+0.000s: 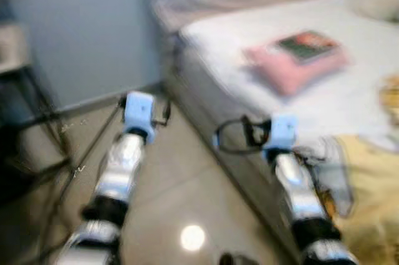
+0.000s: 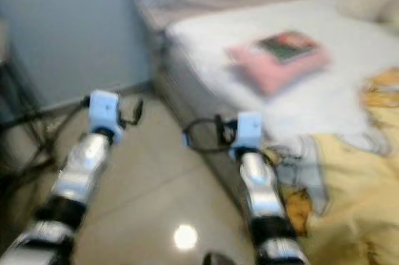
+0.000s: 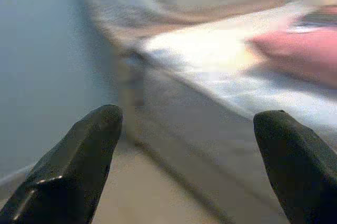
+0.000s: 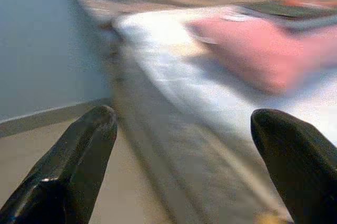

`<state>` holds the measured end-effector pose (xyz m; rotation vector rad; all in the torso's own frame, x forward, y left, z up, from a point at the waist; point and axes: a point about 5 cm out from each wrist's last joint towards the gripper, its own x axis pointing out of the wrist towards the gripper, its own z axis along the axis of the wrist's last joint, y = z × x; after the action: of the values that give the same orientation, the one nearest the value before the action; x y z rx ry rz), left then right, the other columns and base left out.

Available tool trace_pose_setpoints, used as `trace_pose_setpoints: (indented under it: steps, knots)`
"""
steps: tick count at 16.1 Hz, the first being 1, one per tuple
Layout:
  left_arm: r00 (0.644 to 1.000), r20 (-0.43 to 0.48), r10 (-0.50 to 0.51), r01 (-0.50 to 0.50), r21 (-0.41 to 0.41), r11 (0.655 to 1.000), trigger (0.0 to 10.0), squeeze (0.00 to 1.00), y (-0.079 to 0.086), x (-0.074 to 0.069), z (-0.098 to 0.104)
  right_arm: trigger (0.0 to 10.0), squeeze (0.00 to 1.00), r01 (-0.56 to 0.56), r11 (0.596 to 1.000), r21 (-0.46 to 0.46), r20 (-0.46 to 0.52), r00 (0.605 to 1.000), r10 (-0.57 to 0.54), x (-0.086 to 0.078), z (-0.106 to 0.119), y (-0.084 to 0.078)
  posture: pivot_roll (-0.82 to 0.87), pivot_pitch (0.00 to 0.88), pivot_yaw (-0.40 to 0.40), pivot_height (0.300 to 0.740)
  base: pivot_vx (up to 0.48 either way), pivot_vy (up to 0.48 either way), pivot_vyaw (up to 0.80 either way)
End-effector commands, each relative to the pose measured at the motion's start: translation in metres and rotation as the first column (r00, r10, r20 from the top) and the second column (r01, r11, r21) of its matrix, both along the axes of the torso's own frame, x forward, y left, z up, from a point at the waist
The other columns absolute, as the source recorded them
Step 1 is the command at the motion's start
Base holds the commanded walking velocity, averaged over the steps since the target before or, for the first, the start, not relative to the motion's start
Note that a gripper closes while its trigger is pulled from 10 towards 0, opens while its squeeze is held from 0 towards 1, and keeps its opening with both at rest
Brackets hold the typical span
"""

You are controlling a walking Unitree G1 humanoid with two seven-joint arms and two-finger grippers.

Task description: Clean up the room

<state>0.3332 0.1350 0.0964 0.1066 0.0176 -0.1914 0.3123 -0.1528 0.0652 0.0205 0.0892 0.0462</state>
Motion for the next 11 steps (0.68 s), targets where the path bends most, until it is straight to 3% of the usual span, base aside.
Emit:
trace_pose_setpoints:
  steps: [1, 5, 7, 11]
  knots:
    - [1.0, -0.002, 0.007, -0.007, 0.015, 1.0, 10.0, 0.0, 0.008, 0.0, -0.001, 10.0, 0.0, 0.011, 1.0, 0.025, -0.009, 1.0, -0.01, 0.0, -0.001, 0.003, 0.02, 0.0, -0.018, 0.74, 0.0, 0.0, -0.54]
    - [1.0, 0.003, -0.01, 0.01, 0.043, 0.999, 10.0, 0.0, 0.005, 0.003, 0.0, 10.0, 0.0, 0.024, 0.999, 0.031, -0.008, 1.0, -0.024, 0.0, -0.001, 0.0, 0.0, 0.0, -0.009, 0.74, 0.0, 0.0, -0.56]
    - [1.0, -0.01, -0.022, 0.022, 0.006, 1.0, 10.0, 0.0, 0.004, 0.003, -0.001, 10.0, 0.0, 0.029, 0.999, 0.034, -0.006, 1.0, -0.029, -0.001, -0.001, 0.0, 0.0, 0.0, -0.004, 0.74, 0.0, 0.0, -0.58]
    - [0.999, 0.002, -0.047, 0.047, -0.045, 0.998, 10.0, 0.0, 0.006, 0.002, 0.0, 10.0, 0.0, -0.029, 0.998, 0.051, -0.007, 1.0, 0.029, -0.004, -0.003, 0.01, 0.01, 0.0, -0.005, 0.74, 0.0, 0.458, -0.59]
